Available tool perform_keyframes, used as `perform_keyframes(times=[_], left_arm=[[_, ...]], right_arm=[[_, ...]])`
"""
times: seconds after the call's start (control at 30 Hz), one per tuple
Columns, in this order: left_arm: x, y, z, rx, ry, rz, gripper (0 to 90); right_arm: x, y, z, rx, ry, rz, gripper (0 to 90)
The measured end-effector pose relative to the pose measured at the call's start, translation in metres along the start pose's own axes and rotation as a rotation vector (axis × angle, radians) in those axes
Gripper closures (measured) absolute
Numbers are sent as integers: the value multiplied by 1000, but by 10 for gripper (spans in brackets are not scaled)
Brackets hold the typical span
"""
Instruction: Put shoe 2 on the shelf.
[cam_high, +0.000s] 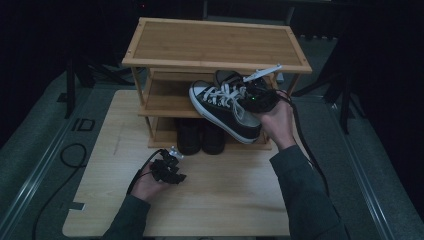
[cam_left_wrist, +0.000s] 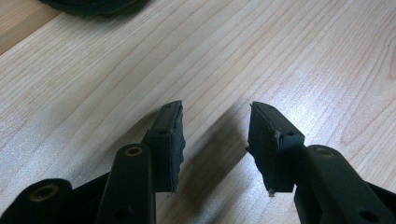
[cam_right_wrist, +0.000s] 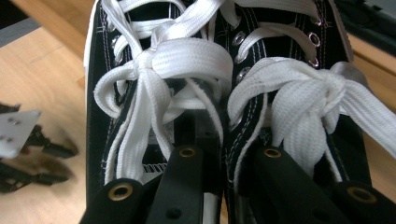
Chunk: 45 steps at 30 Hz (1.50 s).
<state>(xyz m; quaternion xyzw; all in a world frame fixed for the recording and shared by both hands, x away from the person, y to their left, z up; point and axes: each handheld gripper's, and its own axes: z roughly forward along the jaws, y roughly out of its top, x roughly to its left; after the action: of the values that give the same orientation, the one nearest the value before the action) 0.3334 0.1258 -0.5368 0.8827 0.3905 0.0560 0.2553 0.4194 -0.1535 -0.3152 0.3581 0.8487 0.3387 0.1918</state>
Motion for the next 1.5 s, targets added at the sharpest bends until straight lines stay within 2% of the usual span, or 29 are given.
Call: perform_keyframes(times=[0.2,0.27,0.3,0.33,0.4,0.47,0.53,0.63,0.77,0.9,1.07,1.23,1.5], left_arm=[[0,0,0,-1,0,-1,556],[-1,0,0,-3,-3,-5,556],[0,0,-1,7,3,7,556],[0,0,-1,6,2,6,556],[0,0,-1,7,3,3,556],[0,0,-1,8,2,5,556],[0,0,-1,10,4,7,556],[1,0,-1,10,3,5,555],[1,0,-1,10,3,5,555],[1,0,-1,17,7,14,555],[0,0,0,5,1,-2,555],[0,0,0,6,3,1,555],[0,0,0,7,1,1,555]], right_arm=[[7,3,6,-28,-48,25,855],[9,3,8,-46,-83,36,855],[10,2,10,-54,-105,38,851],[11,1,12,-55,-133,33,832],[13,-1,17,-52,-193,16,734],[11,-1,15,-34,-216,-14,679],[8,-1,14,-42,-225,-43,597],[6,-2,13,-40,-193,-69,557],[3,-2,13,-44,-185,-93,522],[4,-2,13,-47,-192,-81,523],[6,-1,12,-42,-192,-52,541],[7,2,9,-31,-177,-19,549],[1,3,1,-6,-139,-14,553]])
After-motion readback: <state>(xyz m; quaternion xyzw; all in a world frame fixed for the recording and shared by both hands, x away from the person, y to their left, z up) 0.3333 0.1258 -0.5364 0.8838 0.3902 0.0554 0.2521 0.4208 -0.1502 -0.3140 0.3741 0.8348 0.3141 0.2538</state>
